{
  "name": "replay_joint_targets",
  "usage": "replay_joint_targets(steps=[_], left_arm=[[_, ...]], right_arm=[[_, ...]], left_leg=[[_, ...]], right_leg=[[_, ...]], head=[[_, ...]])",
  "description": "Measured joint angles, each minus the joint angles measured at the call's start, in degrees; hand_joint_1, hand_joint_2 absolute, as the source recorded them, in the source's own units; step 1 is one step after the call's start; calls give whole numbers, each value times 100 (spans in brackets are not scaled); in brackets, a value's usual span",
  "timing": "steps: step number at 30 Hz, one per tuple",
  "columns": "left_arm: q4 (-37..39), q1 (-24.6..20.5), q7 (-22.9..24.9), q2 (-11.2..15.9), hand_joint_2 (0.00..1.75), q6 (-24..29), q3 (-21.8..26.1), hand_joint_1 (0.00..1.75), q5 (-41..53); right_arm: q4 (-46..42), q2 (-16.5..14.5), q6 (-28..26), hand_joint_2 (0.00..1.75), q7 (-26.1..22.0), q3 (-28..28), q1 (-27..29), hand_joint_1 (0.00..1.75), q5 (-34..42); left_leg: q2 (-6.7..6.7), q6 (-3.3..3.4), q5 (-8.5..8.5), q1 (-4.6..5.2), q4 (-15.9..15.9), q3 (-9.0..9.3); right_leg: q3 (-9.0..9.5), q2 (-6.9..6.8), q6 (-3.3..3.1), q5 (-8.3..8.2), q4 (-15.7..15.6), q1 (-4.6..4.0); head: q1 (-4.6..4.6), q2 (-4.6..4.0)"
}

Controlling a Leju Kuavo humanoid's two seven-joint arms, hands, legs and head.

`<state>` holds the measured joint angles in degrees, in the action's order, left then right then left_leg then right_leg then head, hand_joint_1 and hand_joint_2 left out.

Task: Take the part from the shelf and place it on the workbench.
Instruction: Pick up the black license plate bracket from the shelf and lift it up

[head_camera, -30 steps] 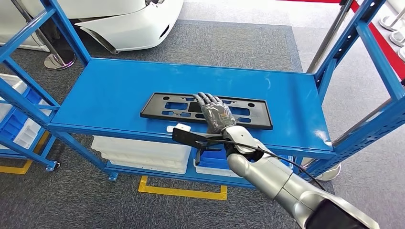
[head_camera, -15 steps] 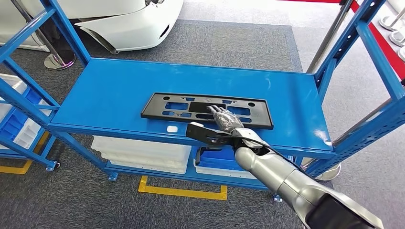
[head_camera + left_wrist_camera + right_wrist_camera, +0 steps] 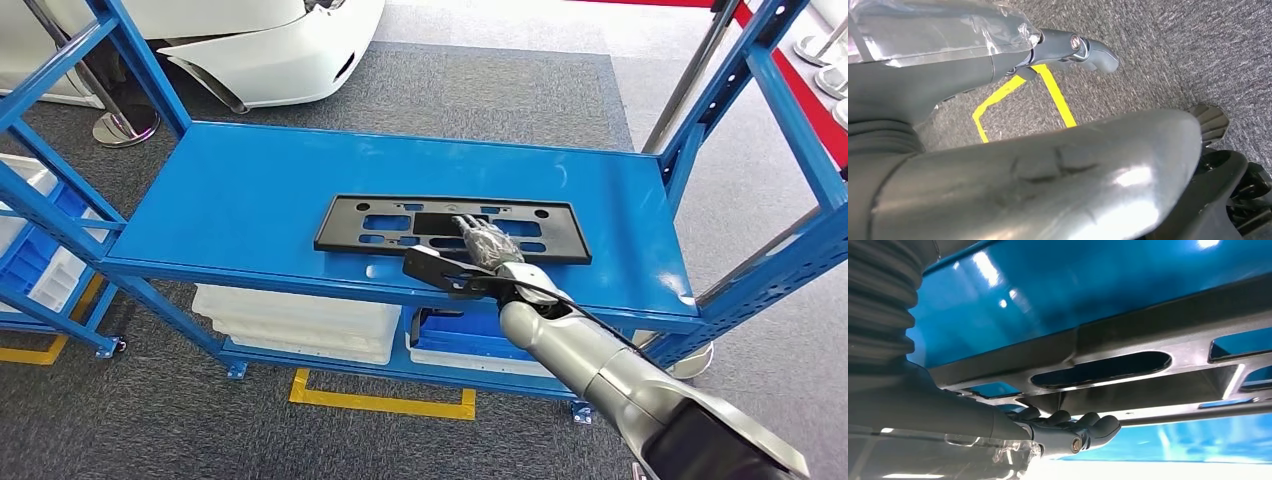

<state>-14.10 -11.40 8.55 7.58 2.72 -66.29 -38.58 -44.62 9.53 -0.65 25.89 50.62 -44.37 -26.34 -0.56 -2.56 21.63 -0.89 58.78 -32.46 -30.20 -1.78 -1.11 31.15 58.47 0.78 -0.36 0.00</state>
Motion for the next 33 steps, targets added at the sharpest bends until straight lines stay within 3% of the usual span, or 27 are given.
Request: replay_joint_targets(steps=[6, 14, 33], left_arm=[[0, 0, 13, 0, 0, -51, 0, 0, 96], [0, 7, -7, -5, 0, -86, 0, 0, 121], [0, 50, -25, -44, 0, -68, 19, 0, 43]], right_arm=[[3, 153, -200, 175, 327, 44, 0, 0, -655], [3, 179, -366, 175, 319, 94, -101, 0, -1235], [116, 86, -396, 175, 130, 169, -321, 0, -1167]], left_leg=[[3, 1, 0, 7, 1, -2], [2, 1, 0, 2, 2, -4], [1, 3, -1, 5, 2, -9]], right_leg=[[-1, 2, 4, -3, 0, 1], [-2, 1, 6, -4, 1, 0], [-4, -1, 6, -4, 1, 0]], head=[[10, 0], [5, 0], [11, 0]])
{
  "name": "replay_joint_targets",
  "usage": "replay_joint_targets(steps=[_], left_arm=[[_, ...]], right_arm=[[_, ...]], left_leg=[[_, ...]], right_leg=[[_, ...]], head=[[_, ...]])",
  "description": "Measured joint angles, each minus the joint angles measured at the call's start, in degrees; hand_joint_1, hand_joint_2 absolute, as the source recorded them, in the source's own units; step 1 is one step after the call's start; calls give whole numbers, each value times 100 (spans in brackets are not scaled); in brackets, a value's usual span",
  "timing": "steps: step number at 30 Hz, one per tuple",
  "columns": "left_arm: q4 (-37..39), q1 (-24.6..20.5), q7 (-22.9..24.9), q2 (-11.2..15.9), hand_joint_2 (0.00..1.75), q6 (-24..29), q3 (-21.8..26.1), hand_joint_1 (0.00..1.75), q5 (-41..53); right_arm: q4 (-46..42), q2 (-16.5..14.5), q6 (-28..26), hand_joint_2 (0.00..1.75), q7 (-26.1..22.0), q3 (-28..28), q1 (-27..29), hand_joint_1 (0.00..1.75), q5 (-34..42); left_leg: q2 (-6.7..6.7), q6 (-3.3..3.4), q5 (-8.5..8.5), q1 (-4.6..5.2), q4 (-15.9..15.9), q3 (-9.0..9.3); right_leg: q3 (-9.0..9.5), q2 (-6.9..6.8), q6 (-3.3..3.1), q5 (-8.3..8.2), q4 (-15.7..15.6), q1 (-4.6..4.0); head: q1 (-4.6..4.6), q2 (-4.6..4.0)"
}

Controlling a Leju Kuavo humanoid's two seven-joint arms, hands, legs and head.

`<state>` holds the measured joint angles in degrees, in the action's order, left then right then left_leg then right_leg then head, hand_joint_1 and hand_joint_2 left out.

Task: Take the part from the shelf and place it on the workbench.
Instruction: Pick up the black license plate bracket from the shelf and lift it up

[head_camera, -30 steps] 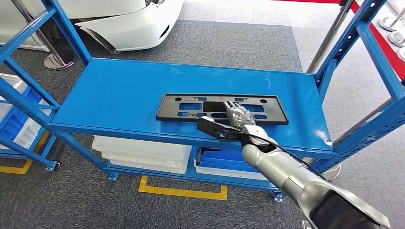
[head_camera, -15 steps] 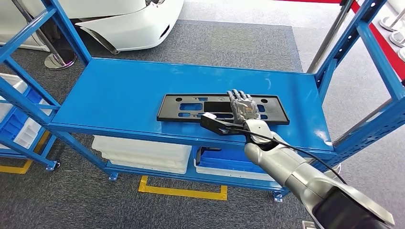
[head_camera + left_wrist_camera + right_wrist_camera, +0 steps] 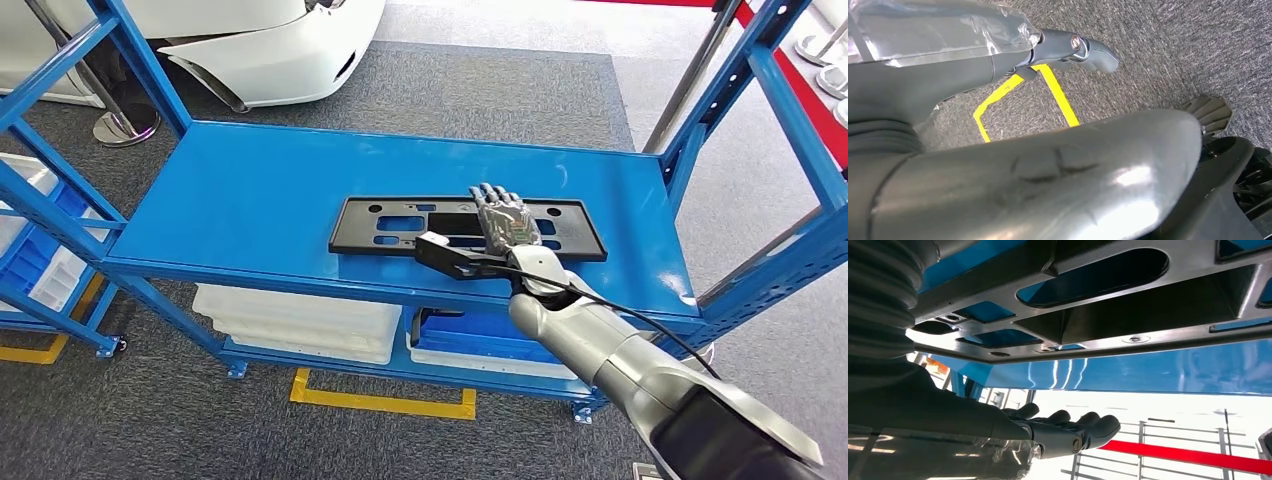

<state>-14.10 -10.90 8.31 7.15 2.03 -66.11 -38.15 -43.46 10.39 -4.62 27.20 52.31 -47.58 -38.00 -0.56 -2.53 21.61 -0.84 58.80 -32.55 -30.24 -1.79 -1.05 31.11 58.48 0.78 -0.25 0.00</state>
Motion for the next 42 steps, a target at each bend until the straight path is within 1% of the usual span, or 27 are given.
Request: replay_joint_targets(steps=[5, 18, 23, 27, 35, 38, 42], left_arm=[[0, -1, 2, -4, 0, 10, 5, 0, 31], [0, -57, 46, -30, 0, 8, 5, 0, 154], [0, -75, 61, -31, 0, -19, 5, 0, 169], [0, -78, 63, -31, 0, -27, 5, 0, 215], [0, -79, 85, -31, 0, -52, 15, 0, 285], [0, -77, 75, -31, 0, -50, 31, 0, 285], [0, -74, 54, -31, 0, -50, 33, 0, 285]], right_arm=[[81, -12, 20, 175, -1, 15, -3, 0, 74], [374, -12, 83, 175, -93, 15, 43, 0, 554], [477, -7, 82, 175, -31, 15, 57, 2, 621], [512, 52, 4, 175, 221, 14, 67, 175, 512], [526, 220, -117, 175, 748, 14, 97, 175, -145], [525, 247, -120, 175, 850, 14, 98, 175, -350], [525, 276, -110, 175, 891, 14, 121, 175, -410]], left_leg=[[0, 0, 0, -1, 0, 0], [0, 0, 0, 0, 0, -1], [1, 0, 0, -1, 1, 0], [1, 0, 0, -1, 2, 0], [1, 0, 0, 2, 3, 0], [1, 0, 0, 1, 3, 1], [1, 0, 0, -2, 3, 0]], right_leg=[[-2, 0, 0, 0, 0, 0], [-5, 1, 0, 0, 0, 0], [-7, 2, 0, 0, -1, 0], [-7, 2, 0, 0, -1, 0], [-5, 2, 0, 0, -1, 1], [-5, 2, 0, 0, -1, 1], [-3, 2, 1, 0, -1, 0]], head=[[-3, 0], [-2, 0], [-1, 0], [-4, 0], [4, 0], [2, 0], [0, 0]])
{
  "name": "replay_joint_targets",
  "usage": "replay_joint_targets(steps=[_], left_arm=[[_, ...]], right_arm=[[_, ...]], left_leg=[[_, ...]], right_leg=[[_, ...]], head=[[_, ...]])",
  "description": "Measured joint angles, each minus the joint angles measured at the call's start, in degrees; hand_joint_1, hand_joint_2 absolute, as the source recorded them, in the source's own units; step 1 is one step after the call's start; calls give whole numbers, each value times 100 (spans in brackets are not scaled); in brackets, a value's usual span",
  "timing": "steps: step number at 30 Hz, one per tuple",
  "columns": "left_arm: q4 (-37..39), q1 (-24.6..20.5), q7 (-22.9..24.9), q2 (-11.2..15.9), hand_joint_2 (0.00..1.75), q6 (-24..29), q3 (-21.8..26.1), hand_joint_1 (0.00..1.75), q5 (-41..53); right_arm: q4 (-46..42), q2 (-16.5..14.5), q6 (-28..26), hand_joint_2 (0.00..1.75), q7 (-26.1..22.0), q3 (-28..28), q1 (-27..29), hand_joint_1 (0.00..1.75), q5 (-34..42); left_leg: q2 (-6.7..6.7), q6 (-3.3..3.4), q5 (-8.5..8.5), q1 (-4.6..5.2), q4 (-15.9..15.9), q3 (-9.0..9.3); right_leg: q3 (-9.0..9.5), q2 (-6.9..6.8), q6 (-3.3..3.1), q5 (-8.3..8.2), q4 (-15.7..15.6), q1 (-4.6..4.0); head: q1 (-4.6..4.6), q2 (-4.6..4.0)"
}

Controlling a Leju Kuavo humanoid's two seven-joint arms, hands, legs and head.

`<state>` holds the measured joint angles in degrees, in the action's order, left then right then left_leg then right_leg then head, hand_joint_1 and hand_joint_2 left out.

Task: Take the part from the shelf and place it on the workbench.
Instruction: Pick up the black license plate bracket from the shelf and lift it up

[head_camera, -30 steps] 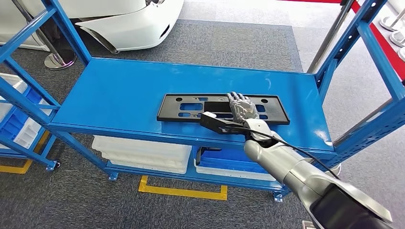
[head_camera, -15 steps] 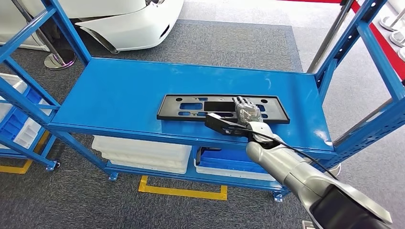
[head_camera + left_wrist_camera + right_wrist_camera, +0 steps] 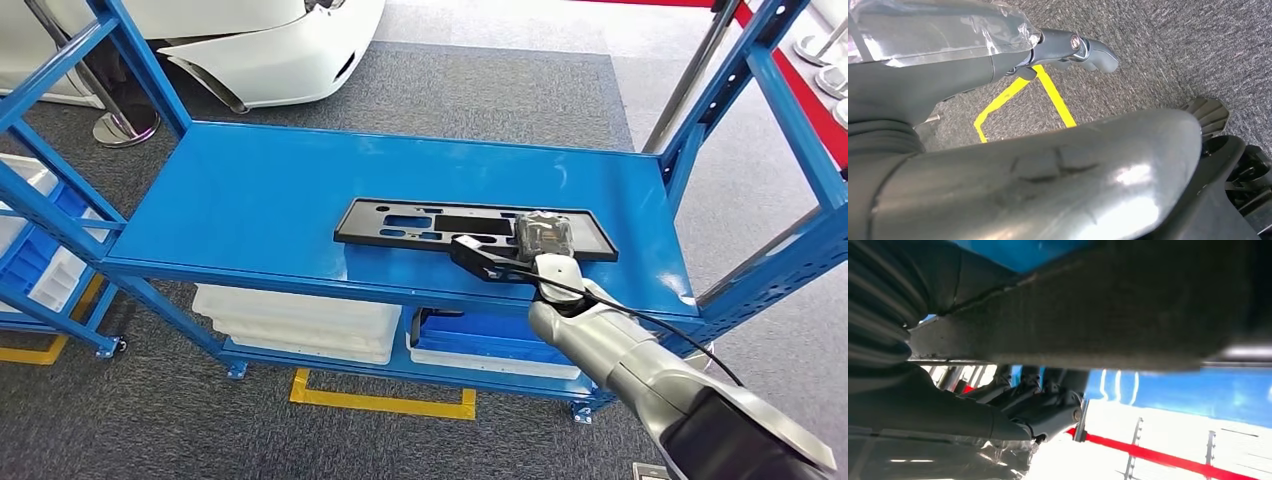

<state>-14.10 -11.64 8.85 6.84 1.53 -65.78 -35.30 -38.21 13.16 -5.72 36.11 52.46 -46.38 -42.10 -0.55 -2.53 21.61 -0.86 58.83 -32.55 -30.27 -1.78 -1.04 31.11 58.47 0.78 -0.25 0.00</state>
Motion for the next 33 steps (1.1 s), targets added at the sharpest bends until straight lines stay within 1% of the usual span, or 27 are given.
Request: replay_joint_targets(steps=[23, 25, 28, 31, 33], left_arm=[[0, 5, -46, 0, 0, 40, 53, 0, -91], [0, 17, -168, 0, 0, 118, 113, 0, -157], [0, 43, -459, 0, 0, 155, 168, 0, -202], [0, 77, -528, 0, 0, -120, 262, 0, -338], [1, 105, -528, 1, 0, -272, 312, 0, -424]], right_arm=[[-48, 62, 9, 175, -7, -9, 100, 175, -68], [-220, 71, -105, 175, -59, -34, 141, 175, -174], [-814, 95, -293, 175, -213, -64, 216, 175, -449], [-1471, 72, -440, 175, -636, -66, 225, 175, -639], [-1838, -15, -447, 175, -739, -63, 189, 175, -705]], left_leg=[[0, 0, 0, 2, 1, -5], [0, 0, 0, 2, 1, -7], [4, 0, 0, 1, 0, -12], [2, 0, 0, -3, -1, -17], [-2, 0, 0, -9, -2, -21]], right_leg=[[-3, -1, 1, 0, 1, 0], [-4, 0, 1, -1, 2, 0], [-9, 4, 1, -1, 3, 0], [-12, 2, 1, -1, 4, 0], [-12, -1, 0, 0, 4, -3]], head=[[3, 0], [6, 0], [10, 0], [0, 0], [-1, 0]])
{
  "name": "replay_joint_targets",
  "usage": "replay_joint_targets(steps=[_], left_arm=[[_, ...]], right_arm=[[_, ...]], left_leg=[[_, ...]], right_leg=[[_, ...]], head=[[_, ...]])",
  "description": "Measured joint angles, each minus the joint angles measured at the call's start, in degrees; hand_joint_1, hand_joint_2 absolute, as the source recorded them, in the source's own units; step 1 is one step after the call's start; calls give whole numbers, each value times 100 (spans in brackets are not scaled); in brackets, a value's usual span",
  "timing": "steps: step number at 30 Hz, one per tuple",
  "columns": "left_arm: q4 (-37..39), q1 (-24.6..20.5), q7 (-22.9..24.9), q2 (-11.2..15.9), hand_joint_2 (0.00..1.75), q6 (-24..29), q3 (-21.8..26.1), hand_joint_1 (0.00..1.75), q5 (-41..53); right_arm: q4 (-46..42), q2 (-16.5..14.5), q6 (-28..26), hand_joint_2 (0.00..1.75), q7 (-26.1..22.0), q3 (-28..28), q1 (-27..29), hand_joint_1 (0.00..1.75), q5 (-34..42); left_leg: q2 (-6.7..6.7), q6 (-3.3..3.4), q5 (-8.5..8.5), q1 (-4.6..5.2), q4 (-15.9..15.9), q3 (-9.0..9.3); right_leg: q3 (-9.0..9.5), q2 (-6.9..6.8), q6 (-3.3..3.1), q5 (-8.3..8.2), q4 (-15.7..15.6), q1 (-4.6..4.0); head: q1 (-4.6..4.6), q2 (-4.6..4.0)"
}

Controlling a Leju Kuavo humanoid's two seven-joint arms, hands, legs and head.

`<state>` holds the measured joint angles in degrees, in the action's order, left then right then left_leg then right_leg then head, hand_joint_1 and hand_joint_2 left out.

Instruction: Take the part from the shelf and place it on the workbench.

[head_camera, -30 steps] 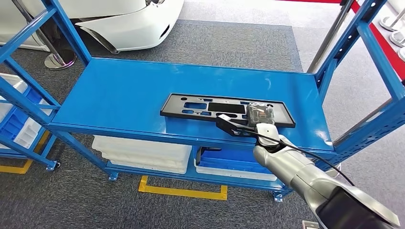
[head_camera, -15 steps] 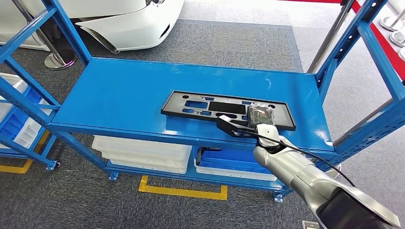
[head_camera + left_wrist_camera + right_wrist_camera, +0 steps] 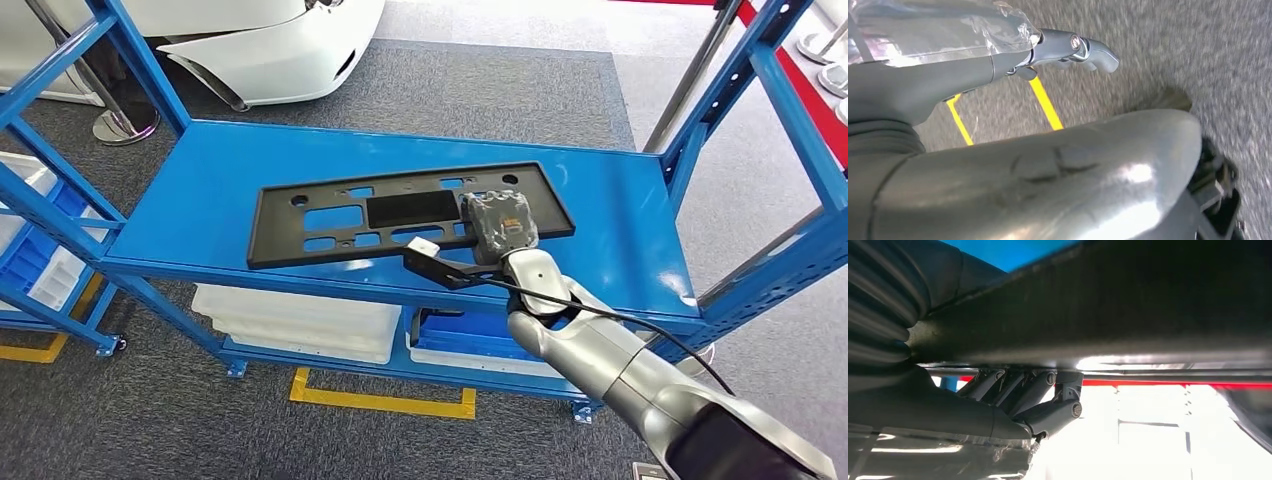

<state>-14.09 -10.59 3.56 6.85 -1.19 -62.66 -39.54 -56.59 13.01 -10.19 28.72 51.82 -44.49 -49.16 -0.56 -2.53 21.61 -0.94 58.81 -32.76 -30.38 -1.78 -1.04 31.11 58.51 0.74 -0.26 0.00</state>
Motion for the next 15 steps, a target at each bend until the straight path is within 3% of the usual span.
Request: replay_joint_targets(steps=[8, 12, 15], left_arm=[[2, 99, -119, 31, 0, -107, 156, 0, -122], [5, 127, -140, 48, 175, -107, 243, 0, -127], [10, 135, -144, 50, 175, -107, 261, 0, -127]], right_arm=[[-1169, -281, 97, 175, 129, 24, -104, 175, -127], [-1506, -308, 91, 175, 111, 24, -123, 175, -91], [-1649, -321, 75, 175, 62, 24, -124, 175, -50]], left_leg=[[-4, 0, 0, 1, -2, -4], [-4, 0, 0, 4, -1, -6], [-4, 0, 0, 5, 0, -6]], right_leg=[[-5, -1, 0, 0, -1, -9], [-5, -1, 0, 0, -2, -8], [-5, -1, 0, 0, -2, -6]], head=[[4, 0], [11, 0], [13, 0]])
